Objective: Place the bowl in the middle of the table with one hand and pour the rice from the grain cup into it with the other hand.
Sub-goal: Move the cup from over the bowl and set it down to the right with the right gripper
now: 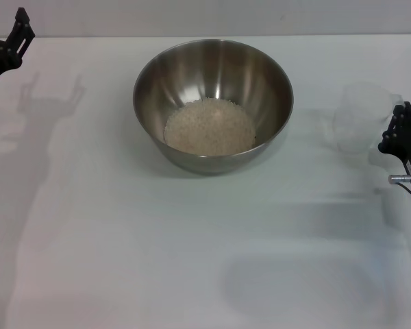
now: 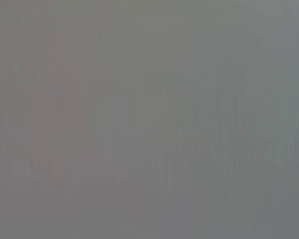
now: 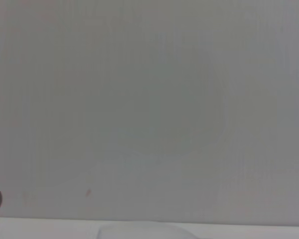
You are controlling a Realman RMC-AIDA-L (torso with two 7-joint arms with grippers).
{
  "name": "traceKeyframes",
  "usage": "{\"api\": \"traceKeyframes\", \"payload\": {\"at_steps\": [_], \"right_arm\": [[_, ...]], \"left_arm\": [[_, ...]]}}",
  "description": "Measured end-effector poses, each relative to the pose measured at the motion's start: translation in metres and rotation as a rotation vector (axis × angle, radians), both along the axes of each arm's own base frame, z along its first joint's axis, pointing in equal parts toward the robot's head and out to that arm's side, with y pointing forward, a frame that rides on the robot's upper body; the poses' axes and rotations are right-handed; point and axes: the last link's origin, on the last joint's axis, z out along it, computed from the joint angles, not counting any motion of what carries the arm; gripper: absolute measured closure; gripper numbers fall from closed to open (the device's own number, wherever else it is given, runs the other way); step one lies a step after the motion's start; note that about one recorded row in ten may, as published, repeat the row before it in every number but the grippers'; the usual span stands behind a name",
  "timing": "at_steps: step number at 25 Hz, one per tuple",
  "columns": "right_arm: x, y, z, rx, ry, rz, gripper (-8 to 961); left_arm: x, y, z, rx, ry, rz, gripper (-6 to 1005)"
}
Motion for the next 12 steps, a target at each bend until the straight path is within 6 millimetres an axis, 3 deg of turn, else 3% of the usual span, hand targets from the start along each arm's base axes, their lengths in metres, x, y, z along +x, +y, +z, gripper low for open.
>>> {"api": "traceKeyframes", "payload": {"at_steps": [12], "right_arm": [[0.0022, 0.0038, -0.0013, -0.024, -0.006, -0.011, 945]], "left_arm": [[0.0028, 0.0018, 0.0001, 0.002, -0.003, -0.007, 143]]}}
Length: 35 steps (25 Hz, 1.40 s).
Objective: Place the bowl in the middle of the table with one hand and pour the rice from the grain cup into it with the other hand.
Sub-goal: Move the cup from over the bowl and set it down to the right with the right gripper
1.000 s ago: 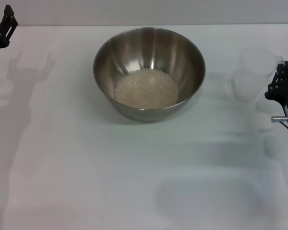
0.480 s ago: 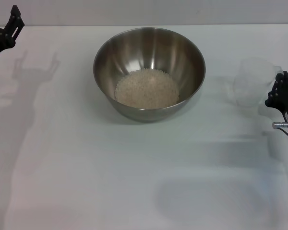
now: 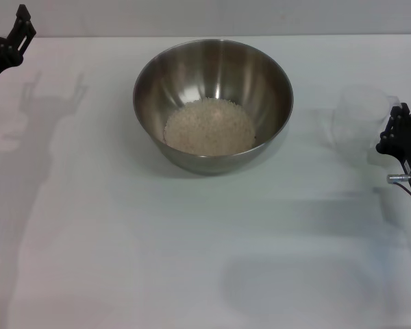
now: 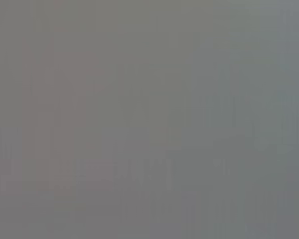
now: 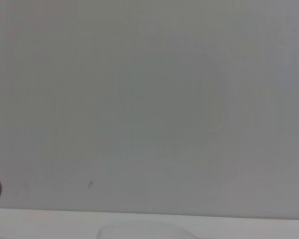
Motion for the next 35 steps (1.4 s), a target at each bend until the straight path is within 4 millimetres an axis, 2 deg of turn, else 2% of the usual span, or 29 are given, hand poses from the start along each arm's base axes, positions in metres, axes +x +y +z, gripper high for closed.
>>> {"api": "traceKeyframes", "payload": {"at_steps": [31, 35], "right_arm": [[0.0021, -0.0072, -0.0064, -0.033, 0.054, 0.003, 944], [0.0025, -0.0074, -0.0050, -0.023, 0.057, 0.000, 823]], "left_arm": [[-0.0017, -0.0034, 0.0015, 0.007, -0.001, -0.005, 143], [-0.0028, -0.0040, 0.0022, 0.008, 0.001, -0.003, 143]]}}
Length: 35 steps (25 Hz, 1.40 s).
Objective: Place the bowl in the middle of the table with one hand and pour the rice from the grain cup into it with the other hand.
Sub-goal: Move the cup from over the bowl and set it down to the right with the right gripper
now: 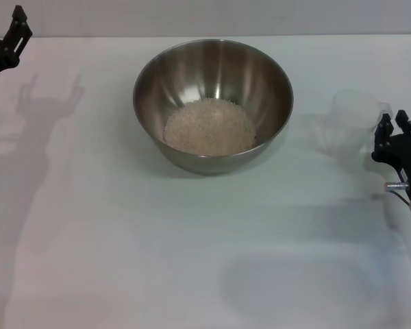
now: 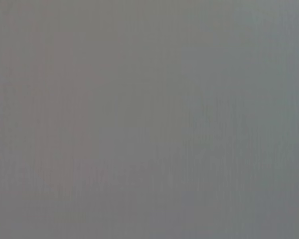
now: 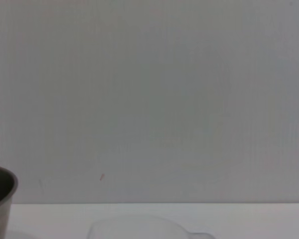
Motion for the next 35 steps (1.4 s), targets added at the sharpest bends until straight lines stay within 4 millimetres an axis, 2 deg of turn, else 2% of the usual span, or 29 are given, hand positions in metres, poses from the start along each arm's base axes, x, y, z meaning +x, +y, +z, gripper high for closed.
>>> {"api": "traceKeyframes", "payload": {"at_steps": [9, 23, 35], "right_arm": [[-0.002, 0.000, 0.000, 0.005, 0.003, 0.007, 452], [-0.010, -0.023, 0.000, 0.044, -0.026, 0.087, 456], [-0.001, -0.039, -0.002, 0.034, -0.031, 0.052, 457]], "left_arm": [[0.000, 0.000, 0.000, 0.000, 0.000, 0.001, 143], [0.001, 0.000, -0.001, -0.001, -0.002, -0.001, 143], [0.004, -0.009, -0.009, -0.025, -0.005, -0.035, 143]]}}
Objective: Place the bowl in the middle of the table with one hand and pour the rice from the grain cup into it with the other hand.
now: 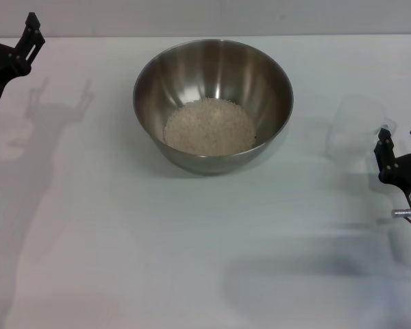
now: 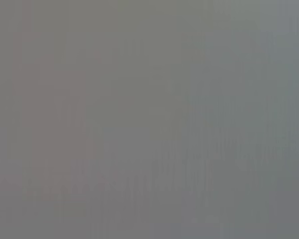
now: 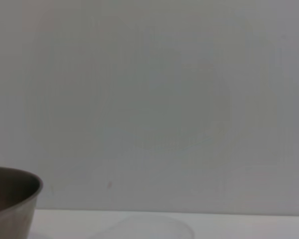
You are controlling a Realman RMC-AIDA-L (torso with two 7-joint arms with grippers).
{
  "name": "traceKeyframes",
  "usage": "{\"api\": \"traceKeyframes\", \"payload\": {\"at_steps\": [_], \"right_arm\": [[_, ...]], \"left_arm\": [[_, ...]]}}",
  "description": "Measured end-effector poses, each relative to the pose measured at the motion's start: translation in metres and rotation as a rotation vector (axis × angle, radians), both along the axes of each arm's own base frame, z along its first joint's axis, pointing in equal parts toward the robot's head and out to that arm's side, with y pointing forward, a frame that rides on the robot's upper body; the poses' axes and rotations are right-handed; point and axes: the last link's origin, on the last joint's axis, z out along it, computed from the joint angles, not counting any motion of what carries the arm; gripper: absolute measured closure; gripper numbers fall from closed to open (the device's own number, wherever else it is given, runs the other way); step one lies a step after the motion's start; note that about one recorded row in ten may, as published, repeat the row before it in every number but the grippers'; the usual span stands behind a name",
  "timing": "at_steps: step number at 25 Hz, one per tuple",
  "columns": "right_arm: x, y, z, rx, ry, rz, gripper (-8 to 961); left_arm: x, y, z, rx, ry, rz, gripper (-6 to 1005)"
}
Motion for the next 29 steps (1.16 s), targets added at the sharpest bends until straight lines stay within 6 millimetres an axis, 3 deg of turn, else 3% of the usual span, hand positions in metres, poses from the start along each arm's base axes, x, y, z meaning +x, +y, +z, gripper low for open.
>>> {"api": "traceKeyframes", "payload": {"at_steps": [17, 29], "right_arm": [[-0.009, -0.014, -0.019, -0.110, -0.027, 0.072, 455], [-0.022, -0.023, -0.010, -0.042, -0.023, 0.170, 455]], "left_arm": [[-0.001, -0.013, -0.006, -0.018, 0.005, -0.010, 143], [-0.002, -0.015, -0.005, -0.015, 0.003, -0.011, 143]]}}
